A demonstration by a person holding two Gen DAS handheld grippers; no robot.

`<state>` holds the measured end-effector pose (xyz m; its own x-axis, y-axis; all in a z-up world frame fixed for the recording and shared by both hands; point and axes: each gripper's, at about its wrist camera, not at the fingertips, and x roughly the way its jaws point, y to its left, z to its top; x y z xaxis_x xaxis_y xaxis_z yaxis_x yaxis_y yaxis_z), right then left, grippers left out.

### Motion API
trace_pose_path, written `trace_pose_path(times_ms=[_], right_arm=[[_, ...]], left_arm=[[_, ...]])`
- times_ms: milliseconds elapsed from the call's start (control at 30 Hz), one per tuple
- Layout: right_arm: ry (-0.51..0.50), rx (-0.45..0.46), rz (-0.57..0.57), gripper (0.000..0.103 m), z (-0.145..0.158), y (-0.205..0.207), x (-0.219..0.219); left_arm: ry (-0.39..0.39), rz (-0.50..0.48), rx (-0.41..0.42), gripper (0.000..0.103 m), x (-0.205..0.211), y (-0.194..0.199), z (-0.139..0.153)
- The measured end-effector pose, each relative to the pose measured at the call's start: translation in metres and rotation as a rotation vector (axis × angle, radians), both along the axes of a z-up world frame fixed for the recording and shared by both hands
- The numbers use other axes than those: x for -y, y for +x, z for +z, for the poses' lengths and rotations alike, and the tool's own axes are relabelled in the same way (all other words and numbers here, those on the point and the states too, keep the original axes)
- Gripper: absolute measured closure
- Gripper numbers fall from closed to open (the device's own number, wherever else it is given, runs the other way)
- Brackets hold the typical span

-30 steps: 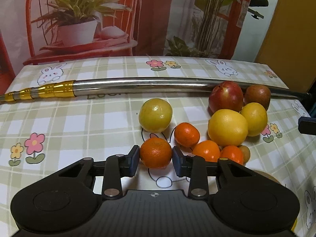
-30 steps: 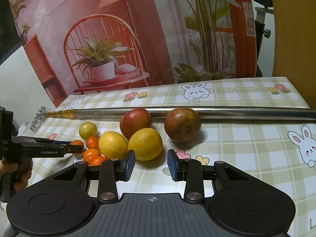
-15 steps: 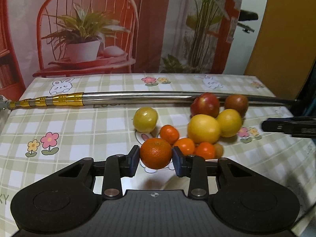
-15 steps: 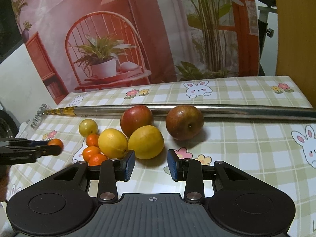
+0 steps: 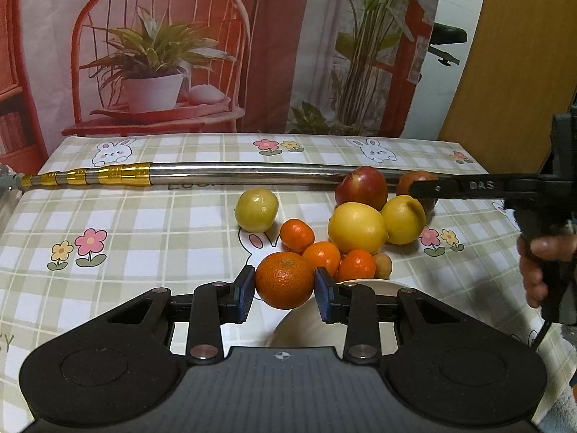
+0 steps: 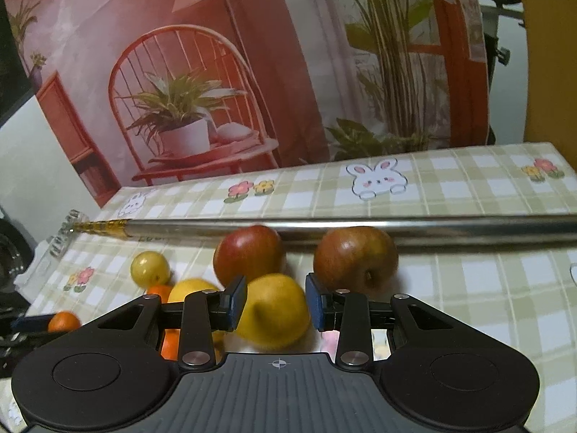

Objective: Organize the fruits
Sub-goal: 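Grasp a yellow lemon with the right gripper while the left lifts the tangerine, then carry the tangerine and lemon toward the white plate with both tools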

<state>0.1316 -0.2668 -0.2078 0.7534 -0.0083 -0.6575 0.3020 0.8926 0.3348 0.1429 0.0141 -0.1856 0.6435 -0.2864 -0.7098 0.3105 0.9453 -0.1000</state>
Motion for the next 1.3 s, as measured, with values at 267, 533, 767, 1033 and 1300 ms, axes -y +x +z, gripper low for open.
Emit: trace_pose_path(times_ms=[267,533,767,1033,1300], right_arm=[[-0.069,-0.039,0.025,0.077,-0.007,0.018,-0.008],[0.030,-0.053,0.014,0.077,-0.006,-0.028,-0.009],[0.010,-0.029,0.000,0.066,0.005,-0.052,-0.015],[0.006,-0.075,0.037,0.059,-0.004,-0.034,-0.026],[0.087,-0.090,0.013,0.053,-0.015,-0.051,-0.018]], left_arm=[[-0.013,0.011,-0.003,0.066,-0.004,-0.003,-0.001],[-0.027,0.019,0.000,0.066,-0.008,-0.004,0.000],[-0.023,0.017,-0.008,0.066,-0.007,-0.006,-0.001],[-0.024,0.010,-0.011,0.066,-0.008,-0.013,0.000],[-0.018,-0.003,-0.026,0.066,-0.001,-0.013,-0.003]])
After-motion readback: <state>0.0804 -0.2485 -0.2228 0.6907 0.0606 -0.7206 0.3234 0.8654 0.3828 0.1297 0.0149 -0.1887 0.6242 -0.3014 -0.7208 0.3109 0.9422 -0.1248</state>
